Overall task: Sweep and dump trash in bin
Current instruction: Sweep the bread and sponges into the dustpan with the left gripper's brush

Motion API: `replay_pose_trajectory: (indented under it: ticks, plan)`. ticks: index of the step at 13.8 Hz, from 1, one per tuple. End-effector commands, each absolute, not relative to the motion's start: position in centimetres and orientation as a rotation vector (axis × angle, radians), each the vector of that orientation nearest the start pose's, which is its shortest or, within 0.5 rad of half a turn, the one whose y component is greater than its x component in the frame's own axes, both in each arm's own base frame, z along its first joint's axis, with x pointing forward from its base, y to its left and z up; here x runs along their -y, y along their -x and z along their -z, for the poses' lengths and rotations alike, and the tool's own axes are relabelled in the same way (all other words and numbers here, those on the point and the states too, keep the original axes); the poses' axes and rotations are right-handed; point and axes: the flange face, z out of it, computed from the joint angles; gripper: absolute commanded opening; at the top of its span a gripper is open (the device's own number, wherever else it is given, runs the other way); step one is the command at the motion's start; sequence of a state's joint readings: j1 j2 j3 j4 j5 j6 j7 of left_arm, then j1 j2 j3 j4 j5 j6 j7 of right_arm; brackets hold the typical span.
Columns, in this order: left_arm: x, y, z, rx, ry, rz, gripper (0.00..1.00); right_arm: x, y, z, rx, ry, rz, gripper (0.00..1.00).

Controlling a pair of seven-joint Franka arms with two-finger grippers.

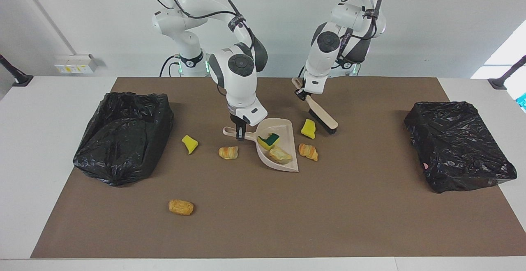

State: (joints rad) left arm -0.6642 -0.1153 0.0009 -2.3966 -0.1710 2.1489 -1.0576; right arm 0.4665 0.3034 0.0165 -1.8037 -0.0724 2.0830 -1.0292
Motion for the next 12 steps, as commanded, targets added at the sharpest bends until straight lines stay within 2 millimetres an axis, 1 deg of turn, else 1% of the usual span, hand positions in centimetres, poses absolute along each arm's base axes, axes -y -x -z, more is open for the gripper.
replay_pose_trajectory:
  ticks: [1,2,5,7,8,9,10,11,12]
  plan:
    - [29.7,-36.7,-34.6,0.754,3.075,-0.251,0.0,-29.6,-55.7,-36.9,2.214,2.309,-0.041,0.0]
    - [29.8,-37.6,-34.7,0.759,3.095,-0.224,0.0,-29.6,-55.7,-36.9,2.214,2.309,-0.041,0.0]
    - [30.8,-41.0,-35.3,0.778,3.178,-0.095,0.0,-29.6,-55.7,-36.9,2.198,2.324,-0.04,0.0]
    - [32.0,-43.3,-36.3,0.75,3.219,-0.043,0.0,-29.8,-55.6,-36.9,2.199,2.321,-0.039,0.0]
    - [32.1,-44.4,-36.7,0.755,3.226,-0.029,0.0,-29.9,-55.5,-36.9,2.201,2.319,-0.039,0.0]
    - [32.2,-44.3,-36.8,0.705,3.229,-0.04,0.0,-29.9,-55.5,-36.9,2.201,2.319,-0.039,0.0]
    - [32.1,-43.8,-36.6,0.574,3.235,-0.071,0.0,-29.9,-55.5,-36.9,2.2,2.319,-0.039,0.0]
    - [31.7,-43.3,-36.3,0.41,3.214,-0.146,0.0,-29.9,-55.5,-36.9,2.192,2.326,-0.038,0.0]
    - [31.2,-43.3,-36.6,0.279,3.192,-0.207,0.0,-29.9,-55.5,-36.9,2.184,2.334,-0.038,0.0]
